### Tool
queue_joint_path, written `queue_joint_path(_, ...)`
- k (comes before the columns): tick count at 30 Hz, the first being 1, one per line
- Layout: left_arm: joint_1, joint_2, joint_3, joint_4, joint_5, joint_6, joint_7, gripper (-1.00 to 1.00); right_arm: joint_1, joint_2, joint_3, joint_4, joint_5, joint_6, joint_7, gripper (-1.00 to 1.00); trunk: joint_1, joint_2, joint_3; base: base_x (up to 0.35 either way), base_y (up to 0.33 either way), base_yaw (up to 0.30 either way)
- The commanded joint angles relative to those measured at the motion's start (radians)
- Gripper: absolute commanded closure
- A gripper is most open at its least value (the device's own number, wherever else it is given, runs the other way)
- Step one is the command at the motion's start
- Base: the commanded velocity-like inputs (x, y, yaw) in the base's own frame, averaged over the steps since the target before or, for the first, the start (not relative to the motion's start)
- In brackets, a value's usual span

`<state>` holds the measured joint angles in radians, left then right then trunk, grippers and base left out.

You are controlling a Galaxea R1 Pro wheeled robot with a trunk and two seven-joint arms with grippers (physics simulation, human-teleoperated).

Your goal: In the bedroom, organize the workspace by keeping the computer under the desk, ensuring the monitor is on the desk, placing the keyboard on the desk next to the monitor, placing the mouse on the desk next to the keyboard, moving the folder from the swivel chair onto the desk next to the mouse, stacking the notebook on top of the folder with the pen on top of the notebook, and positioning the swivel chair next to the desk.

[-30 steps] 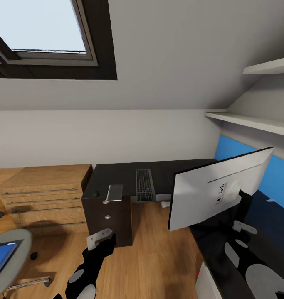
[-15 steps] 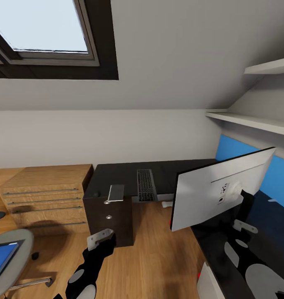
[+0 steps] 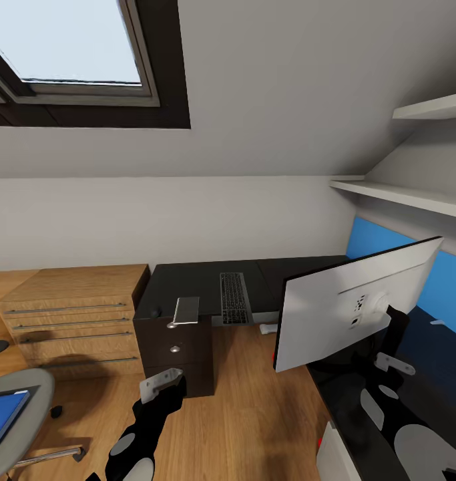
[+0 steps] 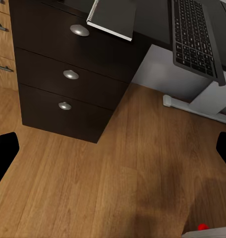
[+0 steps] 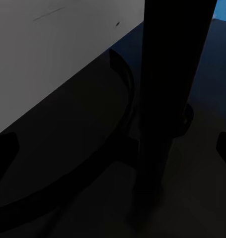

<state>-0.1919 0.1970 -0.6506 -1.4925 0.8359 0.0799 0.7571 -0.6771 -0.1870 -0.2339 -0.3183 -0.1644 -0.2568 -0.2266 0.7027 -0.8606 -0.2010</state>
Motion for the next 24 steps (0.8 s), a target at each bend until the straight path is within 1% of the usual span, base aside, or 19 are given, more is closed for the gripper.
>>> queue_joint_path(1, -0.001, 0.001, -0.002, -0.002, 0.002, 0.004, 0.007, -1.0, -0.001, 0.0, 0.002, 0.001, -0.01, -0.005, 0.0, -1.0, 0.0, -0.001, -0.001, 0.0, 0.0, 0.0)
queue_joint_path(6, -0.001, 0.001, -0.003, -0.002, 0.002, 0.004, 0.007, -1.0, -0.001, 0.0, 0.002, 0.001, -0.01, -0.011, 0.001, -1.0, 0.0, -0.001, -0.001, 0.0, 0.0, -0.005)
queue_joint_path(14, -0.001, 0.001, -0.019, -0.002, 0.002, 0.004, 0.007, -1.0, -0.001, 0.0, 0.002, 0.001, -0.009, -0.017, 0.0, -1.0, 0.0, -0.001, 0.004, 0.0, 0.0, -0.09)
queue_joint_path(24, -0.001, 0.001, -0.023, -0.002, 0.002, 0.004, 0.007, -1.0, -0.001, 0.0, 0.002, 0.001, -0.009, -0.018, 0.0, -1.0, 0.0, -0.001, 0.004, 0.0, 0.0, -0.01)
